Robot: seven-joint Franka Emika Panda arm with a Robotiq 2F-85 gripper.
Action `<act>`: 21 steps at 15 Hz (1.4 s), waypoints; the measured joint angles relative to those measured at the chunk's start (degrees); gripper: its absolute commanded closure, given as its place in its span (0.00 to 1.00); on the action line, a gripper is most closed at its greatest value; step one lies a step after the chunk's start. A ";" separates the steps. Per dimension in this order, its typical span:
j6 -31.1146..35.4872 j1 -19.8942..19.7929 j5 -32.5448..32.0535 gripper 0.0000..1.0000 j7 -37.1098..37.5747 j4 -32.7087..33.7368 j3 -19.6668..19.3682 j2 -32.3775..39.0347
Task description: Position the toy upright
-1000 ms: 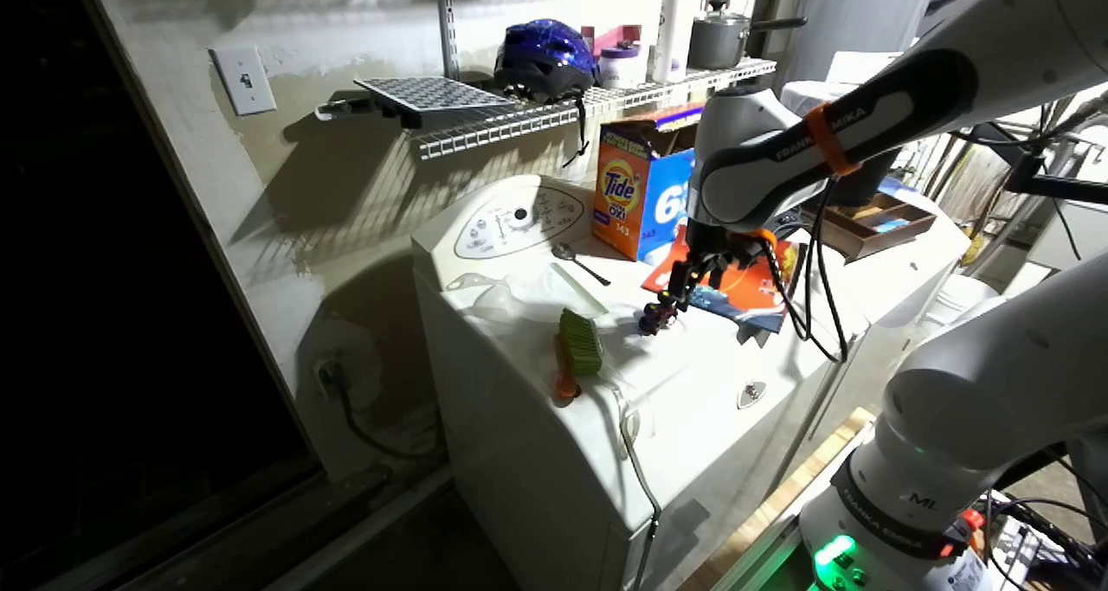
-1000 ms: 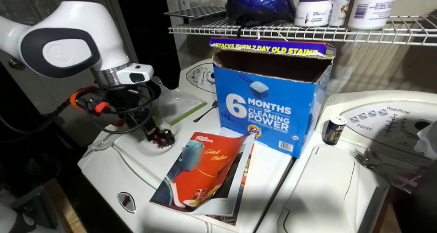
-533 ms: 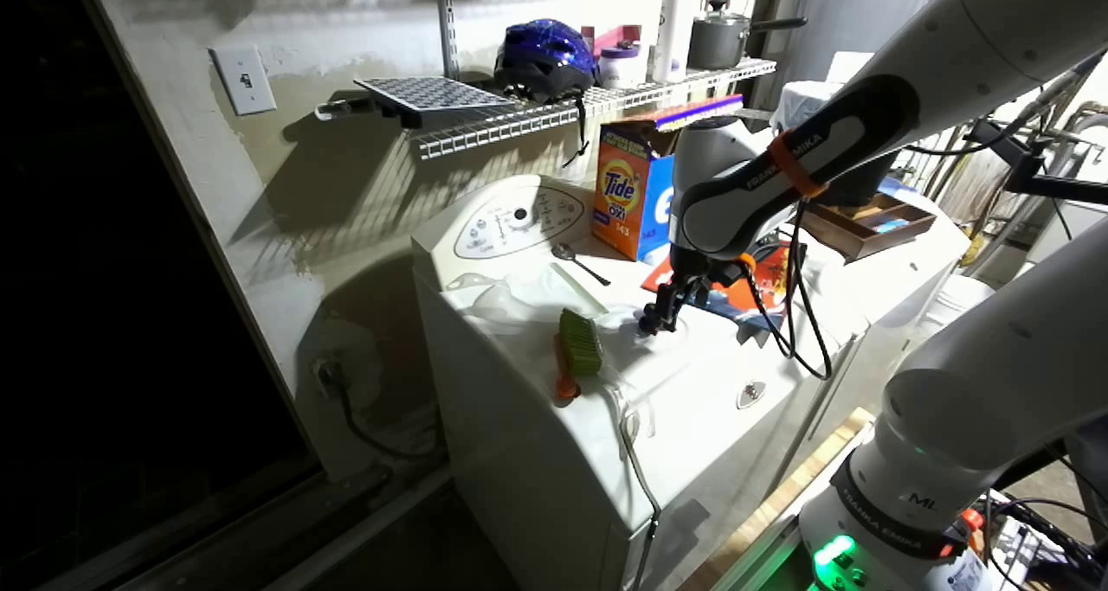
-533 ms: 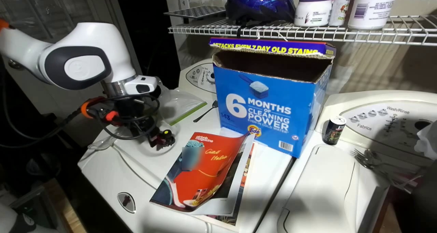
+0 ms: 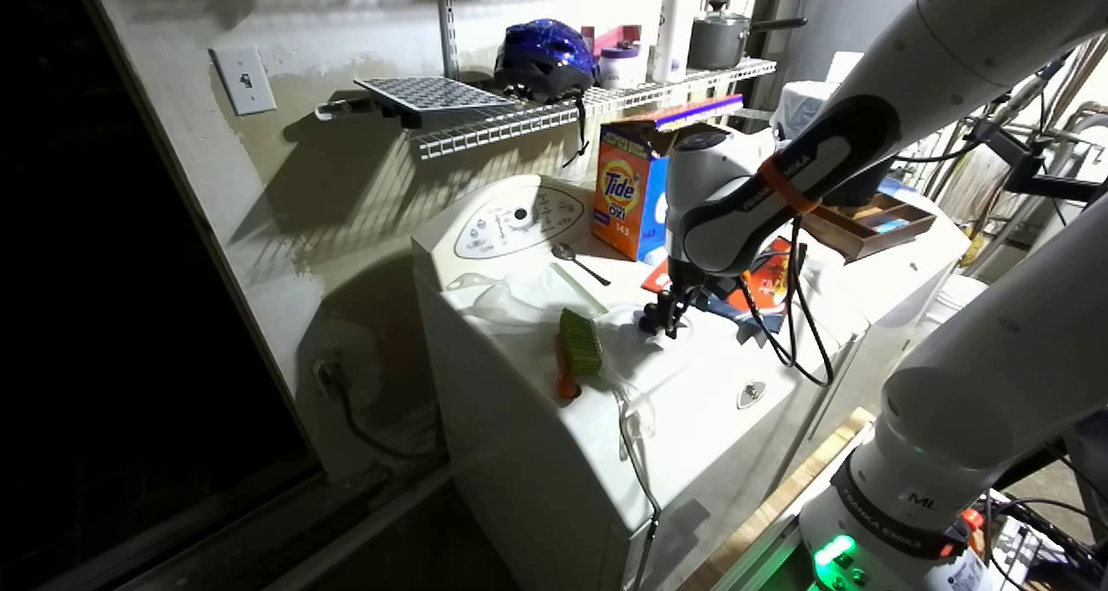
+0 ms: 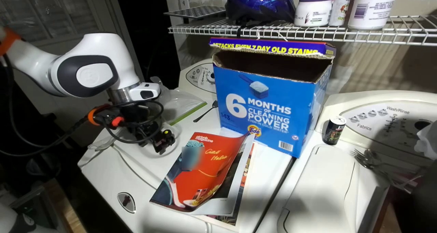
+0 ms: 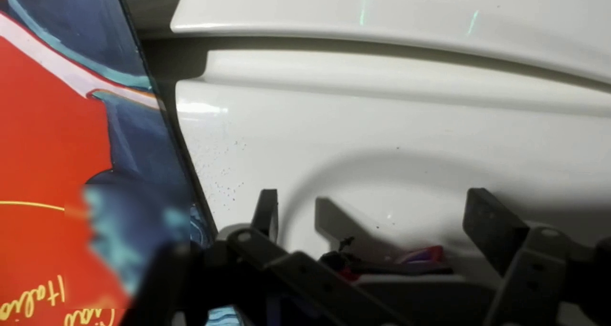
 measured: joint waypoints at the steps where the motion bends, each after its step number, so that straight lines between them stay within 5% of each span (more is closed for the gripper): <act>1: 0.76 -0.11 -0.67 0.00 0.73 0.01 0.00 0.25; 10: 5.25 -0.57 -2.47 0.00 2.95 0.80 0.00 2.93; 11: 5.61 -0.58 -2.47 0.25 2.95 0.92 0.00 3.34; 21: 6.63 -0.66 -2.68 0.86 2.87 2.30 -0.22 5.35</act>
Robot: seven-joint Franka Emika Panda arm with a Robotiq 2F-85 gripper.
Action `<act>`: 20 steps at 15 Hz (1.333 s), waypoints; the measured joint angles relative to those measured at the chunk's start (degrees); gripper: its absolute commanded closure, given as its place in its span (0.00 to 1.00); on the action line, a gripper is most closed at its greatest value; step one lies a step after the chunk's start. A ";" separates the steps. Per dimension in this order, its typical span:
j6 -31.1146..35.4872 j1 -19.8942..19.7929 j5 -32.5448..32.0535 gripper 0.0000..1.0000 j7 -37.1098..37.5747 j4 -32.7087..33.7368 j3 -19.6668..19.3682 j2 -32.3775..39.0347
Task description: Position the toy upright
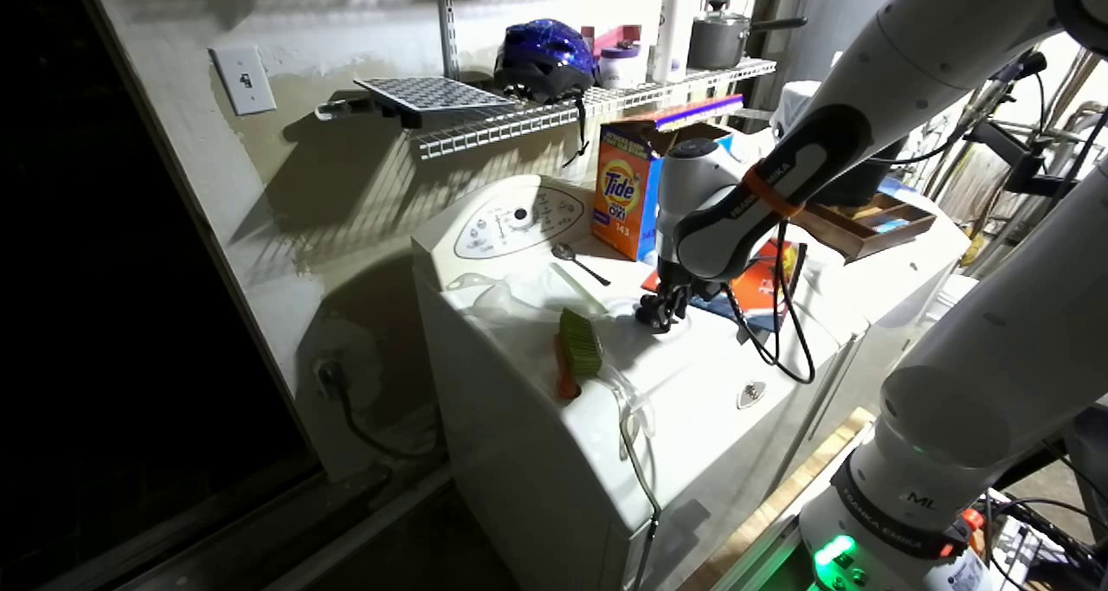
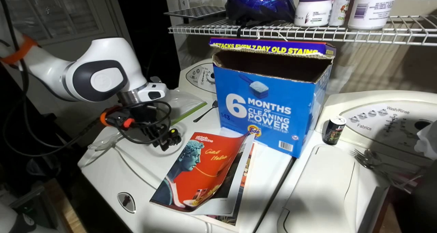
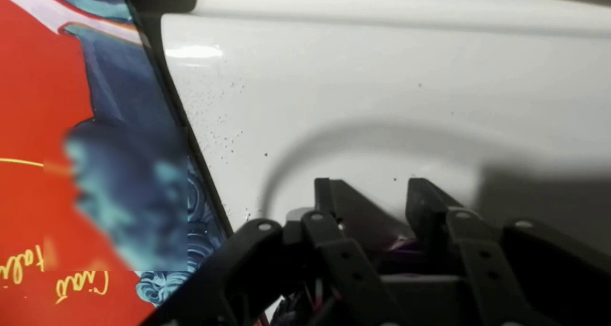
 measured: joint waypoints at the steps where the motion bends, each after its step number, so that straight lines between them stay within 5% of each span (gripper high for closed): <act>1: -0.06 -0.01 -0.02 0.92 -0.08 0.15 -0.01 0.00; 3: -0.25 0.00 -0.04 1.00 -0.67 0.45 -0.01 0.00; 13: -5.55 0.04 -0.02 1.00 -5.68 3.11 -0.13 -1.64; 14: -6.33 0.04 -0.02 0.74 -6.27 3.38 -0.19 -1.92; 20: -10.49 0.31 -0.02 0.40 -8.13 4.31 -0.19 -2.94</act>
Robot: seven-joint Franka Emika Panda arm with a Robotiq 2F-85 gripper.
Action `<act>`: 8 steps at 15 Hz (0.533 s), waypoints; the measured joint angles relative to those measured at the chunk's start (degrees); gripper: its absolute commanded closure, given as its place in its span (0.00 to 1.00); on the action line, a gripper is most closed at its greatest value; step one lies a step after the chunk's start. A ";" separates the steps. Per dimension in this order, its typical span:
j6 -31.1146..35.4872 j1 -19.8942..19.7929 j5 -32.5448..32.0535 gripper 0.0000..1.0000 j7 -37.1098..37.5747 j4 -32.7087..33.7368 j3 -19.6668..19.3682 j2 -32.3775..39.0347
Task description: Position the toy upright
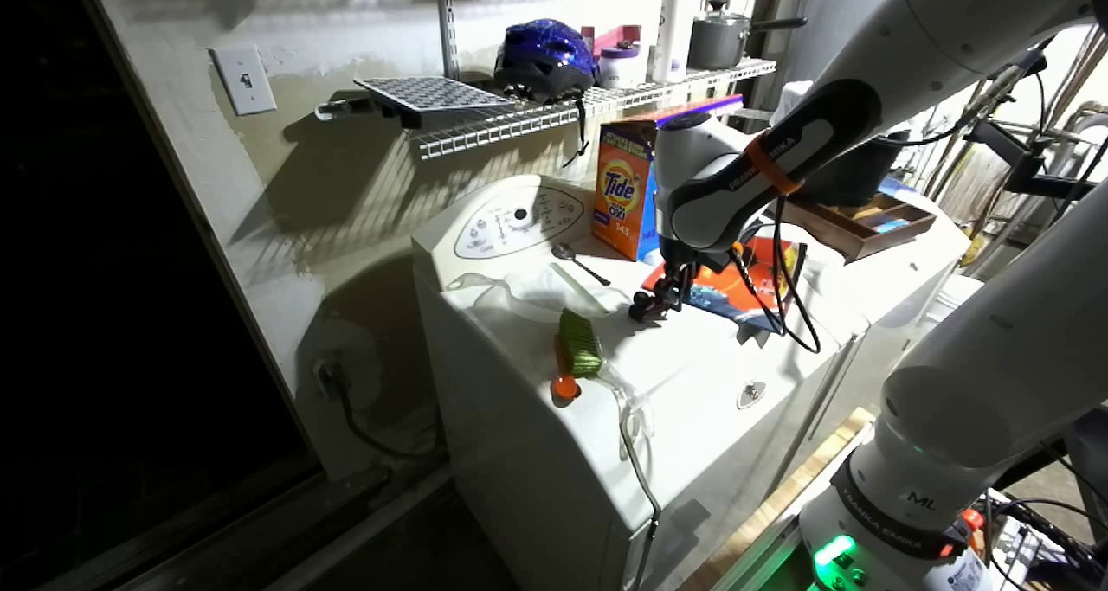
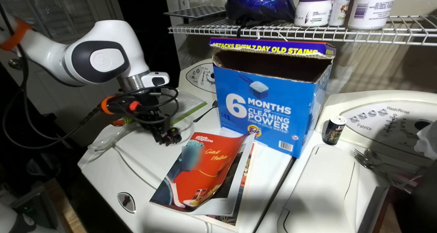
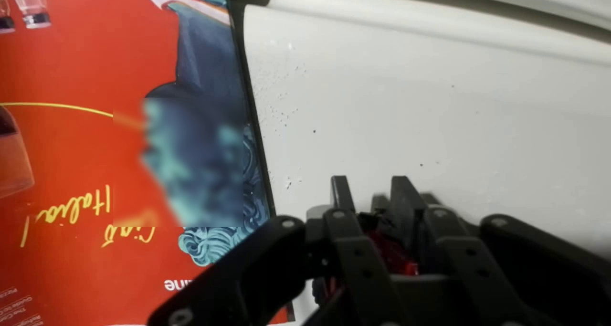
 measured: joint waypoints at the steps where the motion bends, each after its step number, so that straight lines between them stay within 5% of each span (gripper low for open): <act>1: -0.43 0.13 0.00 0.33 -0.12 0.00 0.02 0.00; 5: -1.04 0.51 0.00 0.04 0.31 0.00 0.23 0.08; 8: -1.04 0.51 -0.06 0.00 2.78 -0.02 0.62 0.27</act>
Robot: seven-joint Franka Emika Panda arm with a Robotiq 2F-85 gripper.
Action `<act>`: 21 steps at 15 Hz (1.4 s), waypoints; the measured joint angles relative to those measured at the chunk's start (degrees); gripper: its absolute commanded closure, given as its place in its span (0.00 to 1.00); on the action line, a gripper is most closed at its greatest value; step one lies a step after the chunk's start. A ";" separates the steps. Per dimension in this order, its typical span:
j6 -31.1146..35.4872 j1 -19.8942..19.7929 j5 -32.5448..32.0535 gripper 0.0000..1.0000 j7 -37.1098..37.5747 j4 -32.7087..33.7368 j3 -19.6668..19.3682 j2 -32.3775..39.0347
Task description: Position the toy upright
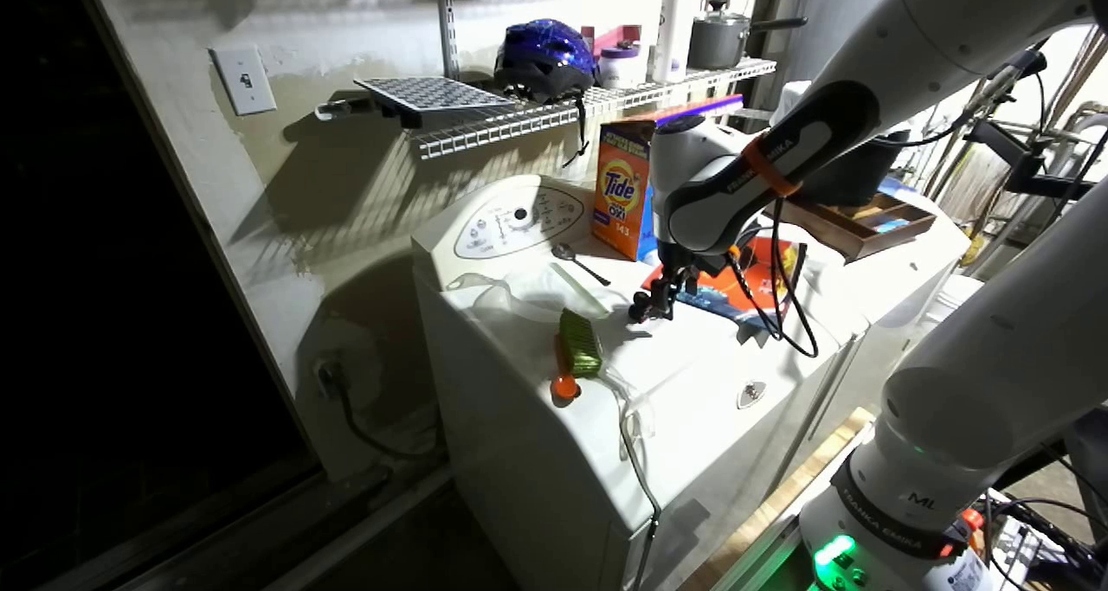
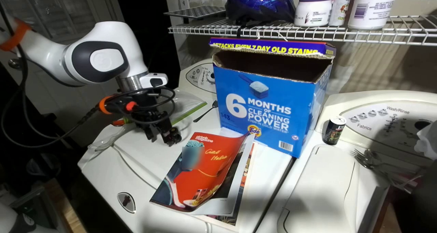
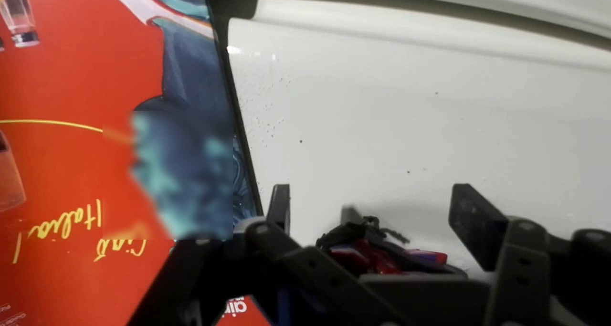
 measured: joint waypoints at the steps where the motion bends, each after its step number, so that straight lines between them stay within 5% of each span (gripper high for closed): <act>1: 0.00 0.00 -0.15 0.00 1.09 -0.01 0.15 0.13; 11: 1.28 -0.07 -6.02 0.00 13.76 0.02 0.85 2.92; 13: 2.00 -0.07 -8.14 0.26 16.83 0.07 0.85 3.32; 21: 3.27 -0.08 -12.95 0.84 23.77 0.59 0.85 4.32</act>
